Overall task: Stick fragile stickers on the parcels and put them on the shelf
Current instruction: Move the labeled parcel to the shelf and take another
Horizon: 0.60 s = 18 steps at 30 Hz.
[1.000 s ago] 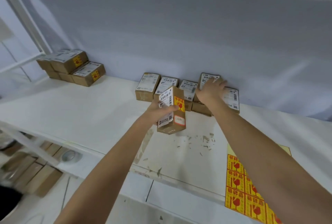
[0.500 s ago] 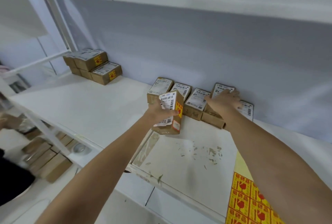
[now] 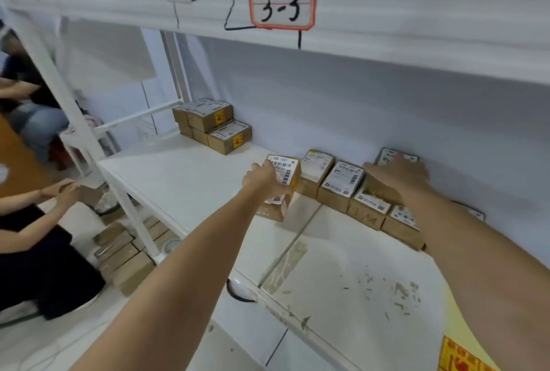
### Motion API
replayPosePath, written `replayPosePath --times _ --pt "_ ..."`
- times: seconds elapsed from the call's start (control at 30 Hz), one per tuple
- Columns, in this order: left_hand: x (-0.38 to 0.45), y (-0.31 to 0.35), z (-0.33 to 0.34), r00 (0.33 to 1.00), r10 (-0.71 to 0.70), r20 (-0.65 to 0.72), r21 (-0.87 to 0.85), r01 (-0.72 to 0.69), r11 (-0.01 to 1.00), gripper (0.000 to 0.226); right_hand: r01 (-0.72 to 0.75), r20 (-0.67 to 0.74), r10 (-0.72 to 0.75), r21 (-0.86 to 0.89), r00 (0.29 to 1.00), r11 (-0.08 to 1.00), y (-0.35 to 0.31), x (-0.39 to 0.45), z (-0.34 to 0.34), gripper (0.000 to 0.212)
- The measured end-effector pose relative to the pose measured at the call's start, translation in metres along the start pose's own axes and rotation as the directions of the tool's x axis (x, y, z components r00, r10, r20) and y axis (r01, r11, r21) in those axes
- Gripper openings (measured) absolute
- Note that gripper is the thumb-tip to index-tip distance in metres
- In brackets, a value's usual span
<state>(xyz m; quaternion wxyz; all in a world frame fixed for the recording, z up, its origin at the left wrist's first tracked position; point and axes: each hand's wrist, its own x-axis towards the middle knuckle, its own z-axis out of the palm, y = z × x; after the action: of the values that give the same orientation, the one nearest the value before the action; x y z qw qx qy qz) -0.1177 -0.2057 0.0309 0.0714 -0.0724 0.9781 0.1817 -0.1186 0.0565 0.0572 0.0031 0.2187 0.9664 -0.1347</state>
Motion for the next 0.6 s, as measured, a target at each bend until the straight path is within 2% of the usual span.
replayPosePath --times 0.1,0.3,0.4,0.6 --pt "0.012 -0.018 -0.016 0.999 0.012 -0.046 0.072 -0.009 0.997 0.094 0.074 0.055 -0.075 0.025 0.996 0.997 -0.032 -0.006 -0.005 0.097" --pt "0.050 -0.056 -0.049 0.994 0.039 -0.099 0.171 -0.022 0.985 0.096 0.103 0.272 -0.112 0.046 0.956 0.994 -0.107 -0.016 0.000 0.111" --pt "0.078 -0.080 -0.064 0.994 0.040 -0.097 0.206 -0.019 0.978 0.093 0.119 0.298 -0.129 0.051 0.946 0.992 -0.146 -0.016 0.011 0.113" --pt "0.146 -0.123 -0.086 0.998 0.009 -0.062 0.139 -0.001 0.990 0.098 0.100 0.281 -0.108 0.040 0.954 0.994 -0.221 -0.001 0.038 0.110"
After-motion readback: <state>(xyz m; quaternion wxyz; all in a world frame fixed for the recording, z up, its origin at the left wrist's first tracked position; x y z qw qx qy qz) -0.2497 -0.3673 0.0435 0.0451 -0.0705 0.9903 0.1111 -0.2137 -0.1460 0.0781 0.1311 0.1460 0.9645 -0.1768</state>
